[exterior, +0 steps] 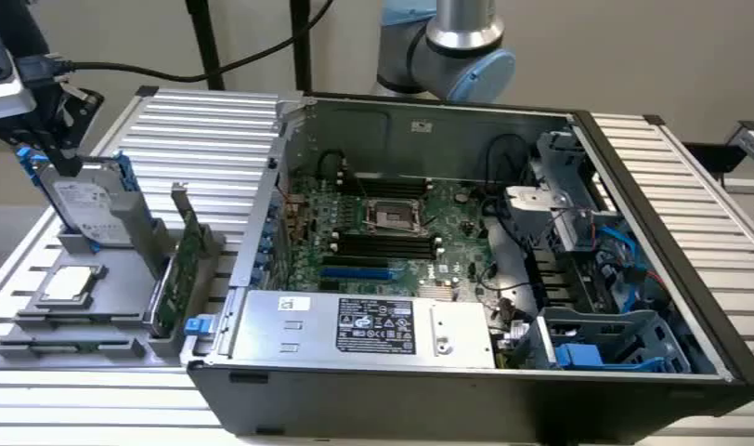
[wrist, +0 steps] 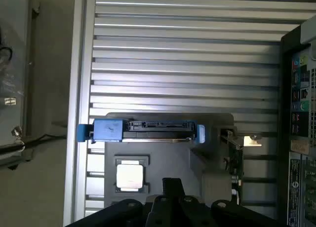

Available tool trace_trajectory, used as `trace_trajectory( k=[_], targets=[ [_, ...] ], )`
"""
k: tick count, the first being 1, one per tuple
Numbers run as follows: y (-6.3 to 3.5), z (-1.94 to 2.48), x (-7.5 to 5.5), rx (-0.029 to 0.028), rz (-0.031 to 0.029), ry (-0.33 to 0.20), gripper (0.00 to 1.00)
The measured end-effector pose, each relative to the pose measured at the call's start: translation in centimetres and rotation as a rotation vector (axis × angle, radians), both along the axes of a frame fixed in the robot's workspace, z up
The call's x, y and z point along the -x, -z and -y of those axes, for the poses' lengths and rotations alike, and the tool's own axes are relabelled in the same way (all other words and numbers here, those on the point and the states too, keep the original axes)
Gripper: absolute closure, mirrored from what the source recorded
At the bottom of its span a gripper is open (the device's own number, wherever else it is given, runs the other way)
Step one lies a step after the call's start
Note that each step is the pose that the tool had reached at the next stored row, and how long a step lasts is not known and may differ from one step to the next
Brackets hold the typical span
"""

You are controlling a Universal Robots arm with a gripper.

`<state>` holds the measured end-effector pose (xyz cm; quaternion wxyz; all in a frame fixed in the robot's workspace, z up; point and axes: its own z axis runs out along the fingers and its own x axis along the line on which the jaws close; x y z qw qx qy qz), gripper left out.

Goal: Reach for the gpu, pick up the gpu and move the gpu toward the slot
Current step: 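Reach for the gpu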

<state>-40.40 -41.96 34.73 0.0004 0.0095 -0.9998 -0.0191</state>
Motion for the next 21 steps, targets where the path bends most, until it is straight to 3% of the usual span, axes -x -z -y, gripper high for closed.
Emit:
trace_trajectory(
  k=[14,16,21],
  targets=[
    [-0.01,0.07,-0.1,0.0001,-0.0009,0.0,0.89],
    [0.0,0.38,-0.4,0.0001,-0.0058,0.0,0.89],
    [0.0,1.81,-1.5,0.0,-0.0148,0.0,0.89]
  ],
)
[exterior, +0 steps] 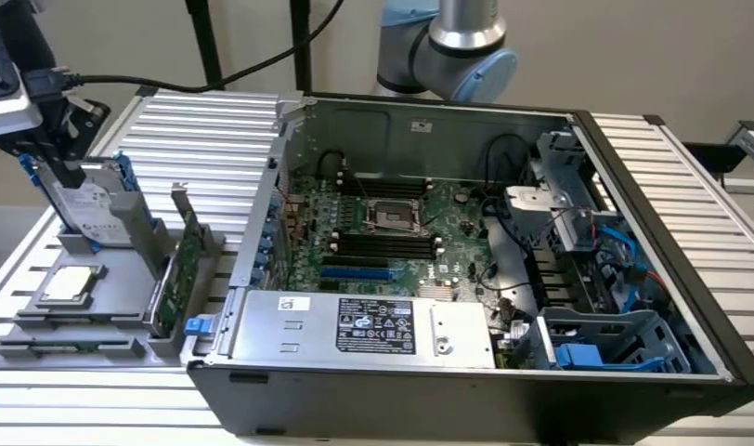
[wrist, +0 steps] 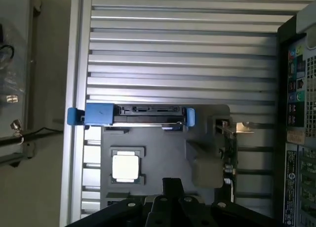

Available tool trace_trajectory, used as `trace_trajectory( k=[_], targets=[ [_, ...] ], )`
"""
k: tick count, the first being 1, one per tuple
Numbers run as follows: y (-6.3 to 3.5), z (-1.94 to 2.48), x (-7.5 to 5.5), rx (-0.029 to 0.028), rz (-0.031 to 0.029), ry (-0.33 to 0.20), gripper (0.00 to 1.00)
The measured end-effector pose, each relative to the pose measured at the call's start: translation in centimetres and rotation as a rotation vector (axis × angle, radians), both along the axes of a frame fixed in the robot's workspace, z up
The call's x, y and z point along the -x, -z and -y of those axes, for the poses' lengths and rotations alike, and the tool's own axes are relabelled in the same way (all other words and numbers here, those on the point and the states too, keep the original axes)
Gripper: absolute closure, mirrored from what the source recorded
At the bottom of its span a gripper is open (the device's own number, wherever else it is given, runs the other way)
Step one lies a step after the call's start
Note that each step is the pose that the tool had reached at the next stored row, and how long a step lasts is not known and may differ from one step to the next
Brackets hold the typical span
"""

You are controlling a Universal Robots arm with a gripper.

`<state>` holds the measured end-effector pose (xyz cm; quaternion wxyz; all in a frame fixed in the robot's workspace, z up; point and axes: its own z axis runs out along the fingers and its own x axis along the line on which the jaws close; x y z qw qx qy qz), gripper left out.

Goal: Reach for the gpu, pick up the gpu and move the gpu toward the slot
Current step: 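Reach for the gpu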

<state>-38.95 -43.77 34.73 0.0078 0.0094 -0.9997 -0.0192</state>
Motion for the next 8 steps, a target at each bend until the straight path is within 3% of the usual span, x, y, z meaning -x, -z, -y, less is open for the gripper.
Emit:
trace_trajectory(
  k=[8],
  targets=[
    [0.0,1.77,-3.2,-0.0001,-0.0033,0.0,0.89]
  ],
)
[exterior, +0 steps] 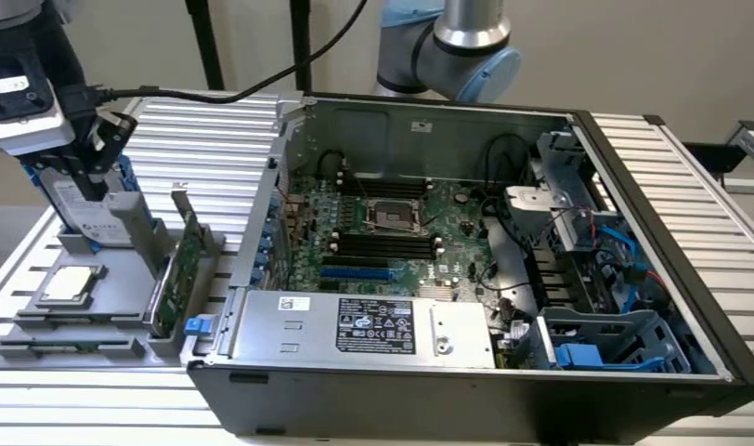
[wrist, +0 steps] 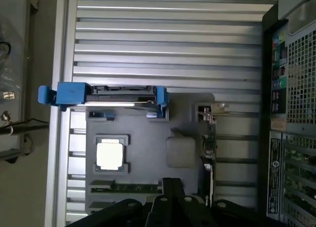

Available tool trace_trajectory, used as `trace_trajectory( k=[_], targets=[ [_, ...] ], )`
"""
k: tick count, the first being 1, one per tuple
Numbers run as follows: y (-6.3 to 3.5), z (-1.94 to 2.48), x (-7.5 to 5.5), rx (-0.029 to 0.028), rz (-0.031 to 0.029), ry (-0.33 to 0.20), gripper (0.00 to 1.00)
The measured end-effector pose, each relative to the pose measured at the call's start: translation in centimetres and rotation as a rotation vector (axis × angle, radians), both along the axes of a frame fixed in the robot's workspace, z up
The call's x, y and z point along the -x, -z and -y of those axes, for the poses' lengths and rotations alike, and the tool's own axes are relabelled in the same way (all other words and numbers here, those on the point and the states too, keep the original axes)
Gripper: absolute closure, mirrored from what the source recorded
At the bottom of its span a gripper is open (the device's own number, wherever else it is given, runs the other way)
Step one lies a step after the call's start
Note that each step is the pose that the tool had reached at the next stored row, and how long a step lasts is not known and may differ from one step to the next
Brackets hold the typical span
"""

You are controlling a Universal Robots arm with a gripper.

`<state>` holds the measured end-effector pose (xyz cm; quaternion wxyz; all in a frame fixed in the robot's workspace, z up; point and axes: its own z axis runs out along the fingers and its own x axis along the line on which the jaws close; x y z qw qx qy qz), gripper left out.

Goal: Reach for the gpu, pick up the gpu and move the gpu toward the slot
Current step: 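Reach for the gpu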

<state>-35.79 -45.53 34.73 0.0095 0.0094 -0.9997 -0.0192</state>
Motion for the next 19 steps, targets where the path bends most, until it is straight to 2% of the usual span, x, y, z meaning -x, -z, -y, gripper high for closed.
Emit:
trace_trajectory(
  k=[6,12,19],
  targets=[
    [0.25,0.73,-2.4,0.0005,0.0007,0.0,0.89],
    [0.91,1.2,-4.2,0.003,0.006,0.0,0.89],
    [1.02,1.24,-4.5,0.0035,0.0065,0.0,0.89]
  ],
)
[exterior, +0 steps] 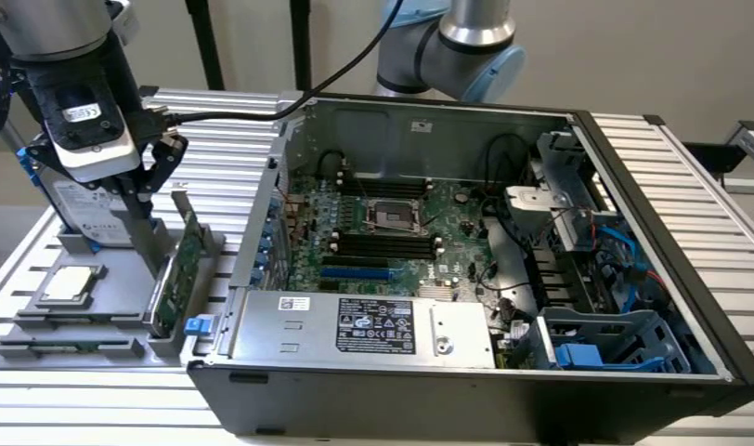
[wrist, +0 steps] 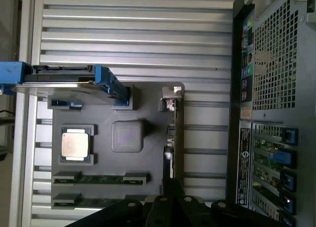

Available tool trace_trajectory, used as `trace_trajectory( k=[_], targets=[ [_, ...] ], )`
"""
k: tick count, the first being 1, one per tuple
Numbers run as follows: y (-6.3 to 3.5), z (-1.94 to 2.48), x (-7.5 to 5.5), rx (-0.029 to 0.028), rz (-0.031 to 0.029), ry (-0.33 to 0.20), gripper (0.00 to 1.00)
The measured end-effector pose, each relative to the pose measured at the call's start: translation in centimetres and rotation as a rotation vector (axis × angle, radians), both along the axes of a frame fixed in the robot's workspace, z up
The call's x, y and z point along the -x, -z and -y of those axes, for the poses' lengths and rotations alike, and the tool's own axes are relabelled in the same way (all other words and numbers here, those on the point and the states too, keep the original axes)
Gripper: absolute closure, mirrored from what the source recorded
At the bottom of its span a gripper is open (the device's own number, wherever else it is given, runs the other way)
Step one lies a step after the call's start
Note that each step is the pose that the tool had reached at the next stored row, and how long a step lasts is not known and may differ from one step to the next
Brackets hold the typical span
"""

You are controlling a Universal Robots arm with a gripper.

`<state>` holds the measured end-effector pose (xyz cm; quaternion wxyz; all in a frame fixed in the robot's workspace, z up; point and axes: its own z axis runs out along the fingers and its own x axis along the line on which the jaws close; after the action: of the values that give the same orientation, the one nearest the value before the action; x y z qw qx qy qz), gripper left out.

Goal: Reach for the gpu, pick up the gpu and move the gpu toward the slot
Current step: 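Reach for the gpu, then pick up the gpu and move the gpu toward the slot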

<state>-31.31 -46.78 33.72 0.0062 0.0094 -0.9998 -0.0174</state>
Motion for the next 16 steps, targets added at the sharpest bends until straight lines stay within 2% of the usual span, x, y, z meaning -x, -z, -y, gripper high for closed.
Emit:
trace_trajectory(
  k=[10,11,12,14,15,16],
  targets=[
    [0.0,0.0,0.0,-0.0001,0.0,0.0,0.88],
    [0.0,0.0,0.0,0.0,0.0,0.0,0.82],
    [0.0,0.0,0.0,-0.0001,0.0,0.0,0.82],
    [0.0,0.0,0.0,0.0,0.0,0.0,0.7],
    [0.0,0.0,0.0,0.0,0.0,0.0,0.7],
    [0.0,0.0,0.0,-0.0001,0.0,0.0,0.58]
  ],
)
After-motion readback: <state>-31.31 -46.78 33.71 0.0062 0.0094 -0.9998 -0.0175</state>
